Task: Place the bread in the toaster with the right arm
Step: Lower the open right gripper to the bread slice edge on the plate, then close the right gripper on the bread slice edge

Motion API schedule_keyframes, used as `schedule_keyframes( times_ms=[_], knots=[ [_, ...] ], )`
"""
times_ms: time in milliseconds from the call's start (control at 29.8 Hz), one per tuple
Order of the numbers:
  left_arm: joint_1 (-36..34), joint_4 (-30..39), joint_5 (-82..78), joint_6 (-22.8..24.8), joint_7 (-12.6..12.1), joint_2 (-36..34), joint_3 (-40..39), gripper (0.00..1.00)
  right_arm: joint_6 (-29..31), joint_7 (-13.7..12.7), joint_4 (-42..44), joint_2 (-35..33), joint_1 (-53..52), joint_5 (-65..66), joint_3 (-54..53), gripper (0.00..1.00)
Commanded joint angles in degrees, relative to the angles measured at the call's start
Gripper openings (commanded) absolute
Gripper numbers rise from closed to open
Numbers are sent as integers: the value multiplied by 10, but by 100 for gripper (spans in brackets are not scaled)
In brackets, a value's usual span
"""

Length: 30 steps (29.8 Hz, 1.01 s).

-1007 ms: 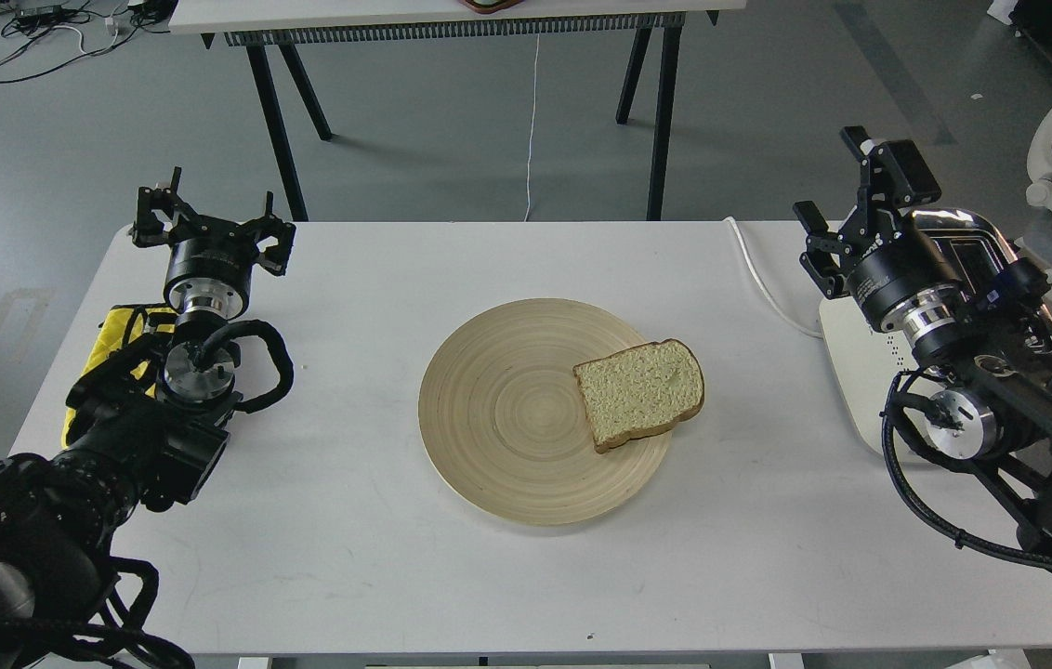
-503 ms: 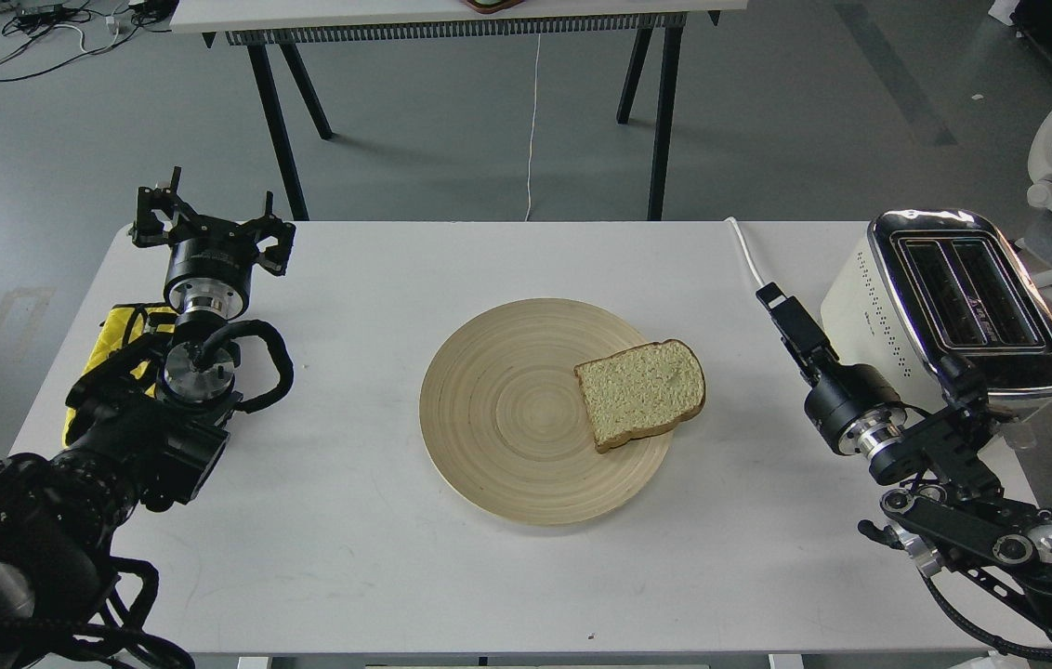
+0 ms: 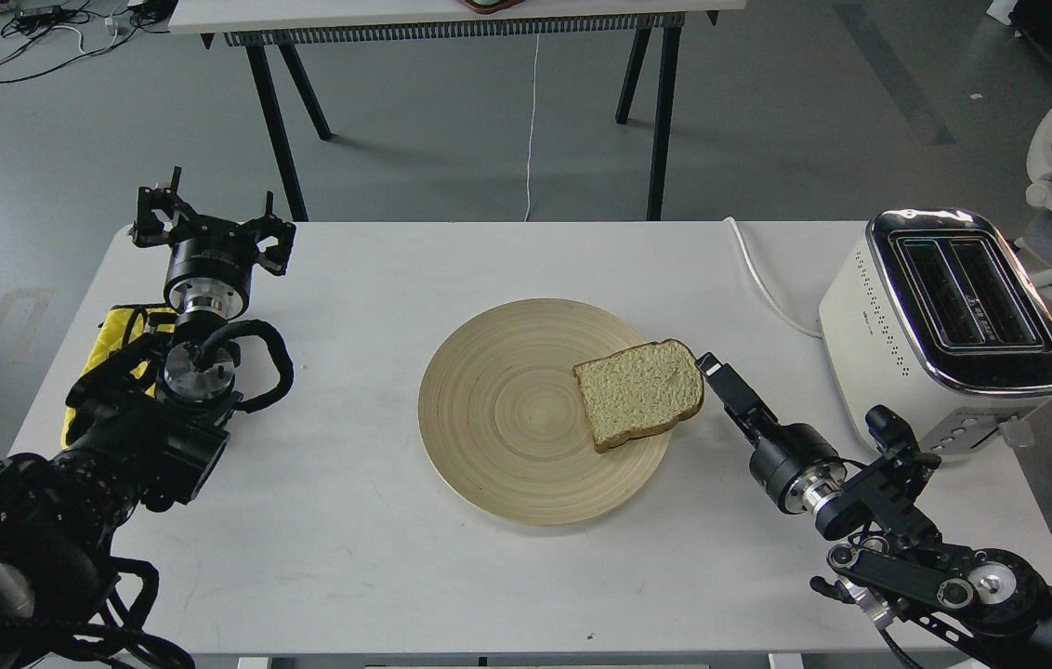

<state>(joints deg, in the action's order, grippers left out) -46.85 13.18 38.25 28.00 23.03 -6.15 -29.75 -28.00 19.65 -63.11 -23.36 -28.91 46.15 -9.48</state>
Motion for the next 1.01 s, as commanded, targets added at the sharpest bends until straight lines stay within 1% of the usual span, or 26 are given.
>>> schedule_keyframes(
  times_ms=[0,34,134,268,336,570,705,839,973],
  knots=[
    [0,0,0,0,0,0,0,100,0,-7,13,17,-3,0,2,50],
    [0,0,0,0,0,0,0,100,0,-7,15,20,-3,0,4,45],
    [0,0,0,0,-1,0,0,100,0,-7,17,20,-3,-1,5,24],
    [0,0,0,0,0,0,0,100,0,-8,17,21,-4,-1,5,7],
    [0,0,0,0,-1,0,0,100,0,-8,17,19,-4,-1,4,1],
    [0,0,0,0,0,0,0,100,0,-8,8,14,-4,-6,-9,0],
    [0,0,0,0,0,0,0,100,0,-8,-32,-11,-4,-7,-59,0],
    [0,0,0,0,0,0,0,100,0,1,-106,-69,-5,-2,-138,0],
    [0,0,1,0,0,0,0,100,0,1,-172,-164,-20,-1,-204,0]
  ],
)
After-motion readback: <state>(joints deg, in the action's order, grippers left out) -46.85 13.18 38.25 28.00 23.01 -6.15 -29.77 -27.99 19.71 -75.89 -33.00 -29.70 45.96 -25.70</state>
